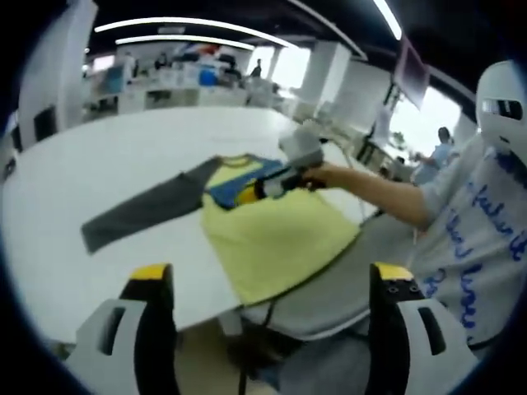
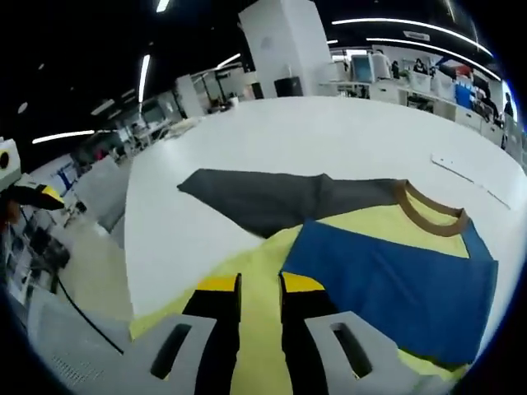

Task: Fold the garment on the visible template until the final outline fits inside the template.

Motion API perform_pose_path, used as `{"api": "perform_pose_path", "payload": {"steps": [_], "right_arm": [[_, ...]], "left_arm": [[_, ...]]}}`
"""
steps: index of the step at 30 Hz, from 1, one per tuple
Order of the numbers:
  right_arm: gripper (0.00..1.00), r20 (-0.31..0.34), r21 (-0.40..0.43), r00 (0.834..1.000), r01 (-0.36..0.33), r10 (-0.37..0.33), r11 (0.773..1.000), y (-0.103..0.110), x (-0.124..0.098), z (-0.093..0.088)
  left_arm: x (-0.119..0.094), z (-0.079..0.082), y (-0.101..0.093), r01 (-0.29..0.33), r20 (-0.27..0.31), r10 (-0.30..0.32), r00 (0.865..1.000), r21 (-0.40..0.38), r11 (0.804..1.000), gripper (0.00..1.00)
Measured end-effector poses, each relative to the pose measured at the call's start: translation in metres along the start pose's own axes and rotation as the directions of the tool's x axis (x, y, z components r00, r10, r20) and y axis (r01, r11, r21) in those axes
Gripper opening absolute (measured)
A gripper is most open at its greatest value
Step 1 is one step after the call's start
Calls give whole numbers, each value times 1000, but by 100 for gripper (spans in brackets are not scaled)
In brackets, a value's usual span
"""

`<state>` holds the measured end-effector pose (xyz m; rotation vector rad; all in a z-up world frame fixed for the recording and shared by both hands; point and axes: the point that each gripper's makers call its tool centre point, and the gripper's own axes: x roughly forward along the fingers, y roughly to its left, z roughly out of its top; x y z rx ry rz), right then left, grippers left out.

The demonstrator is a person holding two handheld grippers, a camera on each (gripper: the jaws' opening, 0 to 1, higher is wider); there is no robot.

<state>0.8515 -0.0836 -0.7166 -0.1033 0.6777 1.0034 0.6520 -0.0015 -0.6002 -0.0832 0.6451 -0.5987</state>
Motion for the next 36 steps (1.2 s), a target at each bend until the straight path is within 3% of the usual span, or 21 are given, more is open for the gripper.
{"api": "perform_pose_path", "payload": {"steps": [7, 9, 17, 25, 36], "right_arm": [[28, 4, -49, 997, 74, -74, 996, -8, -28, -3], [35, 12, -62, 996, 84, -83, 995, -7, -35, -3], [57, 55, -93, 995, 86, -81, 992, 4, -54, 3], [71, 92, -132, 993, 91, -79, 987, 11, -75, 11], [95, 73, -177, 993, 105, -93, 979, 23, -106, -3]], "left_arm": [[-1, 2, -6, 15, 13, -15, 1000, 15, 1000, 95], [-1, 3, -6, 13, 19, -13, 1000, 15, 1000, 95], [-2, 6, -14, 17, 12, -18, 1000, 41, 999, 95], [-2, 17, -17, 7, 35, -9, 999, 50, 999, 95], [2, 9, -20, 18, -5, -18, 1000, 53, 998, 95]]}}
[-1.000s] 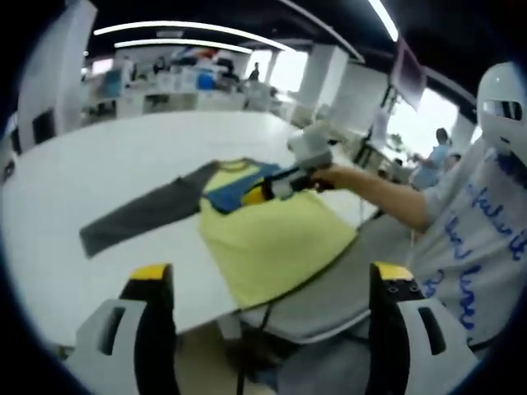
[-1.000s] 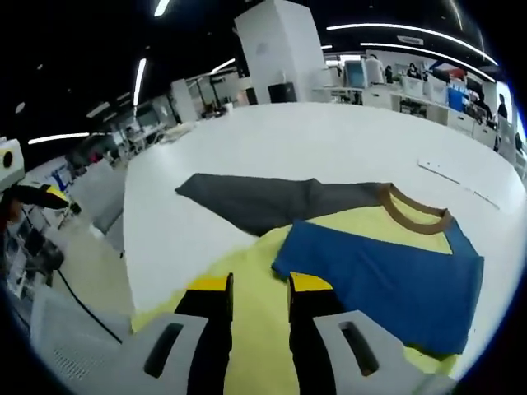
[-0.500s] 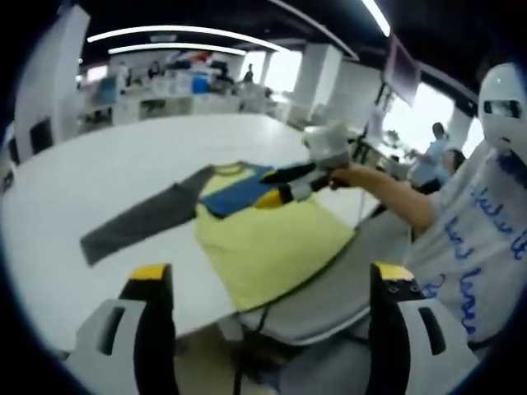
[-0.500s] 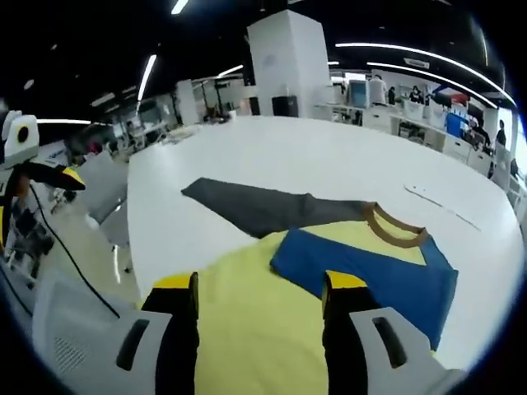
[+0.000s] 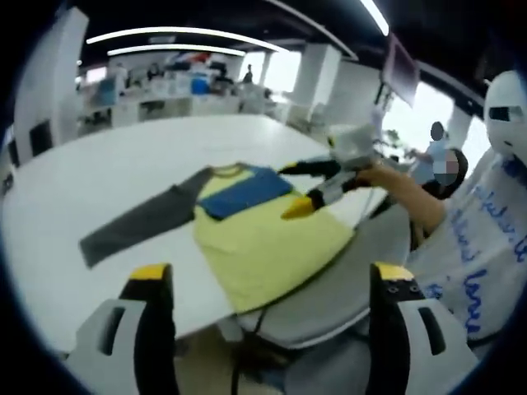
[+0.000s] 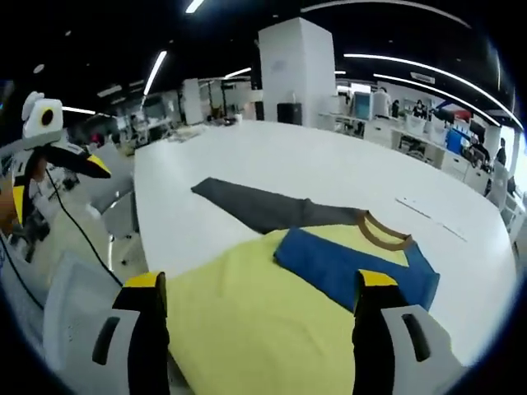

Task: Fold the garment on the visible template until the final outline fits inside the template.

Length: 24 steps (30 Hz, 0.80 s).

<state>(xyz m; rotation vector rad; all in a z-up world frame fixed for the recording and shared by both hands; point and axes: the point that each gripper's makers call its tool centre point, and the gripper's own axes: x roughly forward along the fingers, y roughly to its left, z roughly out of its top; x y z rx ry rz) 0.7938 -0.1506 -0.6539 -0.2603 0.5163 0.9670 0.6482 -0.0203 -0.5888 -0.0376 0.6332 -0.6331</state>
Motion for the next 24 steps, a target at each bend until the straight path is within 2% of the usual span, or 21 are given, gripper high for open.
{"api": "perform_pose_path", "payload": {"steps": [4, 10, 19, 22, 24], "right_arm": [[100, -4, -1, 1000, 11, -11, 1000, 1, -10, -2], [100, -16, -13, 1000, 10, -11, 1000, 7, -28, -4], [100, 61, -35, 996, 70, -68, 997, 9, -58, 11], [100, 33, -58, 994, 109, -107, 992, 5, -67, 6], [100, 21, -61, 994, 106, -105, 993, 9, -74, 1]], "left_arm": [[2, 2, -5, 15, -2, -15, 1000, 15, 1000, 95], [3, 4, -7, 25, -6, -25, 1000, 28, 999, 95], [6, 10, -12, 41, 5, -41, 999, 61, 997, 94], [8, 11, -12, 48, 3, -49, 999, 64, 997, 95], [10, 12, -13, 57, 4, -57, 998, 72, 996, 95]]}}
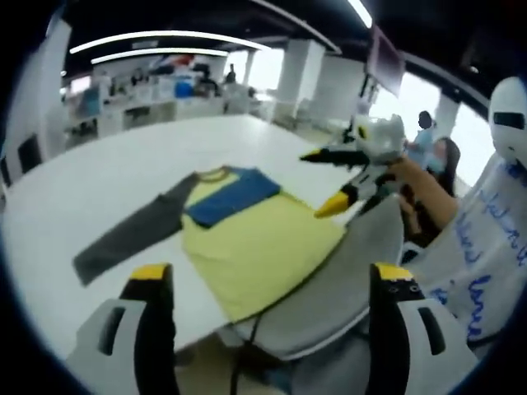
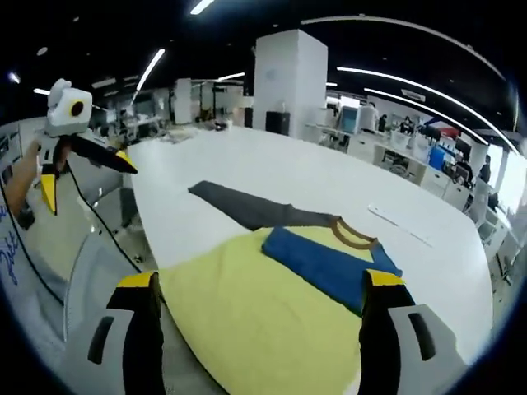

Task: Fold the garment on the visible template until the final outline fits inside the template.

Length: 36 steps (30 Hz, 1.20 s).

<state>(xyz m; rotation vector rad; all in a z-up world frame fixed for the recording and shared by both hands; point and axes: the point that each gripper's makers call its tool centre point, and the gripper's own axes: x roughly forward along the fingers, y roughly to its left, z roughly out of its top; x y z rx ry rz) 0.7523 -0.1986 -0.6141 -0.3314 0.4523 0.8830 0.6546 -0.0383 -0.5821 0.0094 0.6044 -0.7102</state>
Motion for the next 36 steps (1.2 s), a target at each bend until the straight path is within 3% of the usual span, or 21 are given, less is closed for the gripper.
{"api": "perform_pose_path", "payload": {"steps": [6, 11, 25, 32, 36], "right_arm": [[100, 58, 51, 998, -18, 15, 999, 8, -18, 5], [100, 16, 11, 1000, -8, 8, 1000, 12, -24, -1], [100, -30, 46, 999, 21, -19, 999, 5, -27, -21], [100, 19, 94, 999, 31, -33, 995, -2, -25, -14], [100, -5, 98, 999, 39, -38, 994, -1, -23, -24]], "left_arm": [[8, 0, -4, 40, -4, -40, 999, 3, 999, 97], [13, 3, -4, 54, -2, -54, 999, 6, 999, 99], [18, 4, 5, 62, -10, -62, 998, 14, 998, 100], [18, 8, 15, 59, -10, -59, 998, 9, 998, 100], [23, 4, 19, 77, -18, -77, 997, 3, 997, 100]]}}
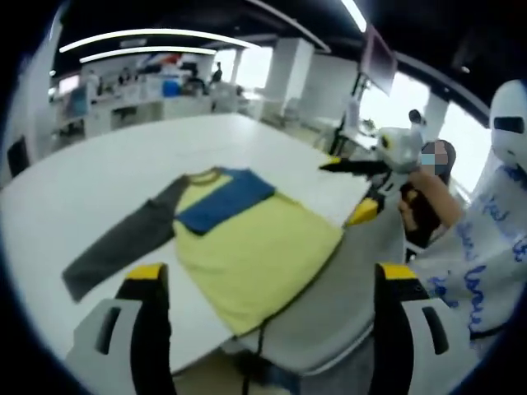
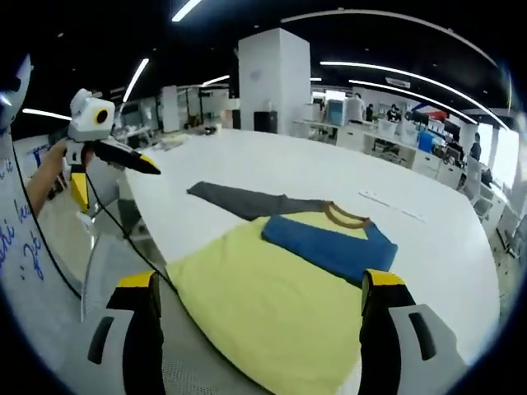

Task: Fold the garment on the visible template until the final outline fits inside the template.

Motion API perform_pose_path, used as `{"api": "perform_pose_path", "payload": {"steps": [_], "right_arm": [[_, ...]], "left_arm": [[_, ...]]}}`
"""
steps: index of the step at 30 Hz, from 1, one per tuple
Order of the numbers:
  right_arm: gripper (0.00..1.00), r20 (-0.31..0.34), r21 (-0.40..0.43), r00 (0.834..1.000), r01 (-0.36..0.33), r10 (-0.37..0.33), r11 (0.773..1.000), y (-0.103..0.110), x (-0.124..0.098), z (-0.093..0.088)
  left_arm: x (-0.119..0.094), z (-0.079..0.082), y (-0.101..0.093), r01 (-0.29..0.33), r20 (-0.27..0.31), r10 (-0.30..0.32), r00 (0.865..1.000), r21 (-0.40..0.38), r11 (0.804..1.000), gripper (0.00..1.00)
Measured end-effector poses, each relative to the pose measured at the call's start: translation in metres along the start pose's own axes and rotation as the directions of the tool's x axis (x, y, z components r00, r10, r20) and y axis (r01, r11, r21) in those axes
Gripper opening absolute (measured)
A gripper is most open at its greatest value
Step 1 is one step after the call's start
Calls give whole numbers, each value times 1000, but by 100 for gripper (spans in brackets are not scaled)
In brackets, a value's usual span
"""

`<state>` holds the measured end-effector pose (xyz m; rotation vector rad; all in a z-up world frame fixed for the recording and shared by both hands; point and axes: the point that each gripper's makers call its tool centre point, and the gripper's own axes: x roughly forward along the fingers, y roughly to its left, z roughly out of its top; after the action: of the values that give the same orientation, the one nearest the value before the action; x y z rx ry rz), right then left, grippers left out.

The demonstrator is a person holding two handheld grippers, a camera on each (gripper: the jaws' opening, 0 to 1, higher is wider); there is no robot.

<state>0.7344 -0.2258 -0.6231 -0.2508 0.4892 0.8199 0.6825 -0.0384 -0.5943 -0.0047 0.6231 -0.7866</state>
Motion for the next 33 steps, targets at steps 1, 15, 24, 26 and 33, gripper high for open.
{"api": "perform_pose_path", "payload": {"steps": [1, 15, 24, 26, 33], "right_arm": [[100, -16, -8, 1000, 10, -10, 1000, -2, 0, -4], [100, -70, -46, 998, 6, -9, 999, -5, -2, -16], [100, -78, -89, 996, -59, 52, 994, 6, 6, -13], [100, -66, -91, 996, -62, 56, 994, 6, 6, -11], [100, -68, -82, 997, -45, 40, 996, 0, 0, -14]], "left_arm": [[2, -1, 1, -1, -1, 1, 1000, 0, 1000, 100], [15, -6, 25, -75, 28, 76, 997, -19, 997, 100], [20, -9, 33, -128, 45, 131, 990, -61, 990, 100], [21, -10, 32, -130, 42, 133, 990, -67, 989, 100], [28, -11, 33, -126, 22, 128, 992, -68, 990, 100]]}}
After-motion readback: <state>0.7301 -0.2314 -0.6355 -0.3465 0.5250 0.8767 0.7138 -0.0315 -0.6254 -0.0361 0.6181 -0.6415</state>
